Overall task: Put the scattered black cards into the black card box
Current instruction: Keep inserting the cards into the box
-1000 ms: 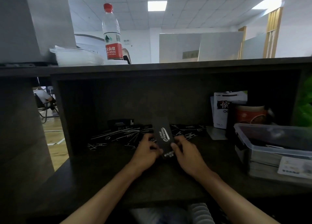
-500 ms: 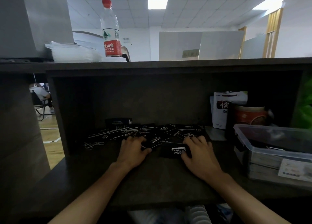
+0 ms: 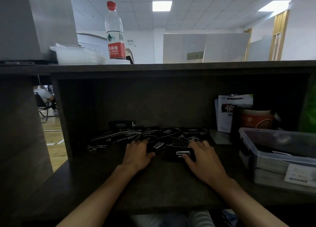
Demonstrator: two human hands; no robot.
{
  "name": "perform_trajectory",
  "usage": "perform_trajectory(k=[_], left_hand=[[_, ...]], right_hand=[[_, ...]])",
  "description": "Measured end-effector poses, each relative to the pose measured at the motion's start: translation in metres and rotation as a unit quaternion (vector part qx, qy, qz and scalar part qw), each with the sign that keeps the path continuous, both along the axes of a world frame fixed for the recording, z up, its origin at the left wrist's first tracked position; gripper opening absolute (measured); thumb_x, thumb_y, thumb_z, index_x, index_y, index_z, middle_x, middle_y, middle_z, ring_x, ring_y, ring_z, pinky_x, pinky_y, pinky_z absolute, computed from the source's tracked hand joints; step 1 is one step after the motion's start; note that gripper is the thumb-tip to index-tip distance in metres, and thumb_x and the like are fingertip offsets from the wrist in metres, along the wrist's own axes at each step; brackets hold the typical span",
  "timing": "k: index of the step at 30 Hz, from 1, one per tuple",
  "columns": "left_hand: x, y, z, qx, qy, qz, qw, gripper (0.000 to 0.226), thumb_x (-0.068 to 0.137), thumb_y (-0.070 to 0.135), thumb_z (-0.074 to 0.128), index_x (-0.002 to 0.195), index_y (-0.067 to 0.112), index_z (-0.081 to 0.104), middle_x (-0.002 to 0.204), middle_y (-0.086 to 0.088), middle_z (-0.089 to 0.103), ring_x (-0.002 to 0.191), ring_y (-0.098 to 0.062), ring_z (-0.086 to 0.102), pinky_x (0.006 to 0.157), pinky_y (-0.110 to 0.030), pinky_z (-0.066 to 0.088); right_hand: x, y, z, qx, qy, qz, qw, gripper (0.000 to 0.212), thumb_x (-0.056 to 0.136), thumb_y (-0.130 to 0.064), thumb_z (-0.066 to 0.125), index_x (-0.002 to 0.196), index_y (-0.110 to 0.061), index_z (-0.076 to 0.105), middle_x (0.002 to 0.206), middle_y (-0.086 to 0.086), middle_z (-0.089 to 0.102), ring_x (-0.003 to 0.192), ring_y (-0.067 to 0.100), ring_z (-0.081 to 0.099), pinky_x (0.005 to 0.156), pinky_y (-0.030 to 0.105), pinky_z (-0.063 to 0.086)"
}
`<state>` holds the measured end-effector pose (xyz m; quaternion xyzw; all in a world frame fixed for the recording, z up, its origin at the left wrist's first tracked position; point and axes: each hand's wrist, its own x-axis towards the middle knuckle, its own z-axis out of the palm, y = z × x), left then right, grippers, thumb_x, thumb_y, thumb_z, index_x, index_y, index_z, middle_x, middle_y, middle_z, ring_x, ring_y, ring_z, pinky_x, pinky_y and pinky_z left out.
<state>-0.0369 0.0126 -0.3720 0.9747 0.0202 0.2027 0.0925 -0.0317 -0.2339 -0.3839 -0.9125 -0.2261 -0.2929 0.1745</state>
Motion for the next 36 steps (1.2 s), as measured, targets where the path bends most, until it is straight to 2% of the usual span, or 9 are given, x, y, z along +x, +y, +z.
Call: perform_trajectory(k=[5, 9, 14, 18, 22, 25, 28, 32, 36], left_hand=[[-0.002, 0.004, 0.001, -0.02, -0.042, 0.021, 0.999, 0.068, 0.081, 0.05, 0.069, 0.139, 0.024, 0.044, 0.134, -0.004, 0.053, 0.127, -0.024, 0.045, 0.106, -0.038, 0.034], [-0.001, 0.009, 0.007, -0.137, -0.074, 0.038, 0.987, 0.079, 0.068, 0.042, 0.079, 0.137, 0.018, 0.049, 0.128, -0.008, 0.05, 0.122, -0.026, 0.046, 0.107, -0.04, 0.038], [0.001, 0.009, 0.008, -0.352, -0.03, -0.039, 0.935, 0.011, 0.084, 0.021, 0.075, 0.093, 0.021, 0.069, 0.093, 0.002, 0.07, 0.093, -0.018, 0.068, 0.072, -0.02, 0.051], [0.0, 0.009, 0.011, -0.457, -0.054, -0.057, 0.886, 0.008, 0.093, 0.012, 0.062, 0.094, 0.017, 0.068, 0.093, -0.001, 0.071, 0.093, -0.017, 0.068, 0.073, -0.022, 0.049], [-0.006, -0.002, 0.017, -0.496, -0.052, -0.111, 0.86, 0.034, 0.087, -0.003, 0.064, 0.109, 0.018, 0.049, 0.093, -0.008, 0.071, 0.081, -0.017, 0.072, 0.062, -0.016, 0.053], [-0.006, -0.017, 0.019, -0.463, -0.005, -0.157, 0.873, 0.06, 0.079, -0.005, 0.072, 0.124, 0.019, 0.041, 0.099, -0.01, 0.071, 0.083, -0.019, 0.072, 0.081, -0.032, 0.058], [-0.008, -0.035, 0.011, -0.46, 0.041, -0.188, 0.867, 0.083, 0.078, -0.007, 0.07, 0.137, 0.031, 0.026, 0.078, 0.003, 0.073, 0.076, -0.009, 0.07, 0.07, -0.022, 0.055], [-0.011, -0.041, 0.003, -0.479, 0.065, -0.18, 0.857, 0.055, 0.078, -0.011, 0.064, 0.125, 0.013, 0.049, 0.09, -0.002, 0.072, 0.077, -0.006, 0.067, 0.058, -0.016, 0.049], [-0.017, -0.032, 0.007, -0.485, 0.107, -0.202, 0.844, 0.043, 0.08, -0.009, 0.061, 0.115, 0.017, 0.059, 0.093, 0.0, 0.073, 0.083, -0.011, 0.067, 0.064, -0.019, 0.05]], right_hand=[[-0.001, 0.0, 0.001, 0.006, 0.005, -0.001, 1.0, 0.017, 0.094, -0.05, 0.052, 0.102, -0.036, 0.046, 0.103, -0.013, 0.054, 0.096, 0.006, 0.041, 0.083, 0.028, 0.041], [-0.001, 0.001, 0.002, 0.006, 0.009, -0.001, 1.0, 0.017, 0.094, -0.049, 0.053, 0.102, -0.035, 0.047, 0.103, -0.012, 0.054, 0.095, 0.005, 0.04, 0.08, 0.026, 0.04], [-0.001, 0.0, 0.003, 0.011, 0.01, 0.002, 1.0, 0.016, 0.094, -0.048, 0.054, 0.099, -0.037, 0.044, 0.103, -0.012, 0.053, 0.093, 0.004, 0.039, 0.076, 0.025, 0.037], [-0.002, 0.001, 0.003, 0.011, 0.01, 0.004, 1.0, 0.016, 0.094, -0.048, 0.053, 0.097, -0.037, 0.041, 0.102, -0.012, 0.054, 0.093, 0.005, 0.039, 0.076, 0.025, 0.038], [-0.002, 0.001, 0.003, 0.012, 0.009, 0.0, 1.0, 0.016, 0.095, -0.048, 0.052, 0.097, -0.036, 0.043, 0.1, -0.012, 0.052, 0.094, 0.006, 0.041, 0.077, 0.026, 0.04], [-0.003, 0.001, 0.005, 0.009, 0.008, -0.004, 1.0, 0.016, 0.094, -0.048, 0.053, 0.098, -0.035, 0.045, 0.099, -0.012, 0.052, 0.094, 0.006, 0.042, 0.075, 0.026, 0.038], [-0.003, 0.0, 0.004, 0.015, 0.012, -0.014, 1.0, 0.026, 0.093, -0.049, 0.055, 0.112, -0.032, 0.049, 0.112, -0.007, 0.056, 0.1, 0.008, 0.045, 0.082, 0.028, 0.04], [-0.002, -0.001, 0.004, 0.006, 0.036, 0.012, 0.999, 0.055, 0.095, -0.047, 0.055, 0.143, -0.028, 0.038, 0.136, -0.007, 0.052, 0.121, 0.012, 0.043, 0.1, 0.035, 0.042], [-0.001, -0.004, 0.005, -0.004, 0.034, 0.049, 0.998, 0.032, 0.097, -0.045, 0.053, 0.126, -0.032, 0.054, 0.119, -0.013, 0.057, 0.109, 0.006, 0.042, 0.089, 0.027, 0.043]])
